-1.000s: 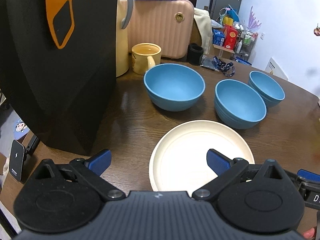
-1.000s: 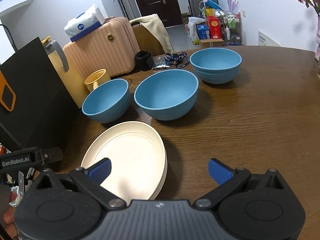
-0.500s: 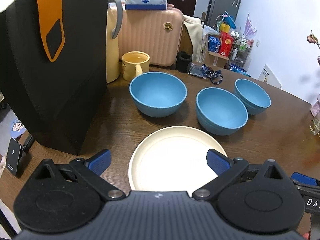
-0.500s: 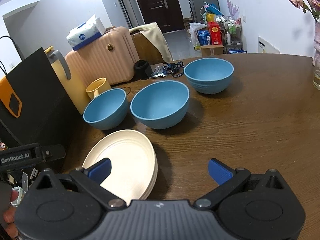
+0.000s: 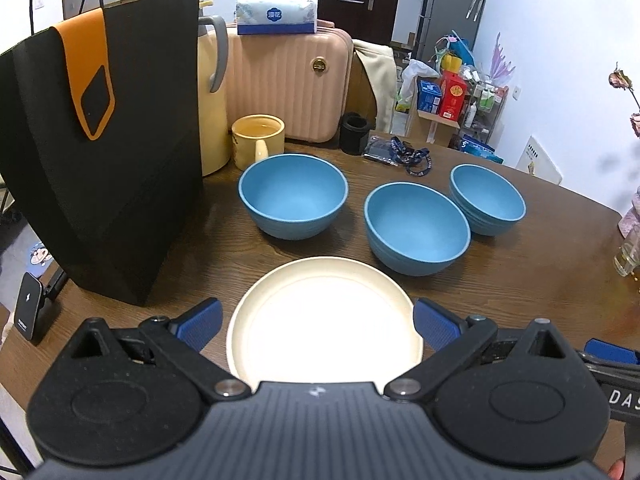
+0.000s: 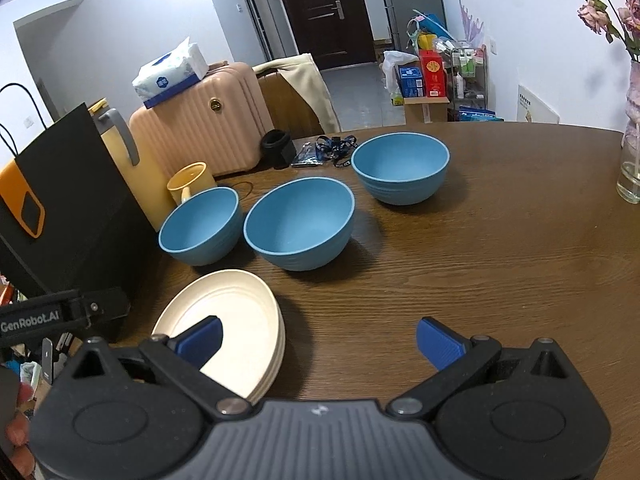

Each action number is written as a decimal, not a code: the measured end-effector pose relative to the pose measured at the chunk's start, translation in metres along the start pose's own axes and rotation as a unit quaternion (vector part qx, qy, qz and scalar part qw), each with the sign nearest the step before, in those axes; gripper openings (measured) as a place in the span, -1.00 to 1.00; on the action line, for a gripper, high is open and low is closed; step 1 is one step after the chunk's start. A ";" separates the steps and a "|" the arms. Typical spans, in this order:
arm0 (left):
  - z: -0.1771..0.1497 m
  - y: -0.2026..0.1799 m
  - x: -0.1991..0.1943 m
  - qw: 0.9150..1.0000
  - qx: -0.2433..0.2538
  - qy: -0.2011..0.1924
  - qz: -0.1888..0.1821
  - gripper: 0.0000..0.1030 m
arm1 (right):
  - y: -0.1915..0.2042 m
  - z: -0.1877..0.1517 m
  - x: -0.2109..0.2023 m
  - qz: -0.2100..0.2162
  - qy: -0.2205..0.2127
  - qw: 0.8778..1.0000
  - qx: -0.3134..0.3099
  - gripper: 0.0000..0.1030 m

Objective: Organize plates and bowls
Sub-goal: 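Move both open tools over the stacked plates toward the blue bowls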

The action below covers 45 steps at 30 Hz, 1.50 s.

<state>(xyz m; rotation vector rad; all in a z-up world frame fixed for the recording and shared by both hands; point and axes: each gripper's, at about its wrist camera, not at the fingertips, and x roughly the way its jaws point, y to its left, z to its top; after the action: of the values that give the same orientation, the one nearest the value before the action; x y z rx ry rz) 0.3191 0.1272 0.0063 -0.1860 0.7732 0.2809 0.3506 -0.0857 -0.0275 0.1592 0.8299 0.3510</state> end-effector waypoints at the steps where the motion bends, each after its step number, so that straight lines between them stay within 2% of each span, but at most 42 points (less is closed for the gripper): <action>1: -0.002 -0.002 -0.001 1.000 0.001 -0.001 0.002 1.00 | -0.001 0.000 -0.001 0.000 0.000 1.000 -0.001 1.00; 9: -0.009 -0.010 -0.010 1.000 -0.005 -0.007 0.008 1.00 | 0.001 0.000 -0.004 0.014 0.004 1.000 -0.016 1.00; 18: -0.003 -0.003 -0.014 1.000 -0.008 -0.006 0.016 1.00 | 0.002 0.006 -0.006 0.022 -0.001 1.000 -0.012 1.00; 26: 0.025 0.005 -0.009 1.000 -0.011 -0.022 0.013 1.00 | 0.010 0.028 -0.004 0.020 -0.016 1.000 -0.010 1.00; 34: 0.056 0.029 0.015 0.999 -0.028 -0.007 0.018 1.00 | 0.035 0.053 0.025 0.023 -0.006 1.000 -0.009 0.99; 38: 0.071 0.039 0.028 0.999 -0.027 0.001 0.021 1.00 | 0.044 0.063 0.042 0.019 0.003 1.000 -0.008 0.89; 45: 0.093 0.034 0.055 1.000 -0.014 0.018 0.003 1.00 | 0.043 0.084 0.075 0.001 0.022 1.000 0.009 0.79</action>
<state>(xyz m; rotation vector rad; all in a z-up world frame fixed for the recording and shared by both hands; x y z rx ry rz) 0.4071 0.1941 0.0299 -0.2153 0.8050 0.2953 0.4495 -0.0185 -0.0122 0.1687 0.8764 0.3503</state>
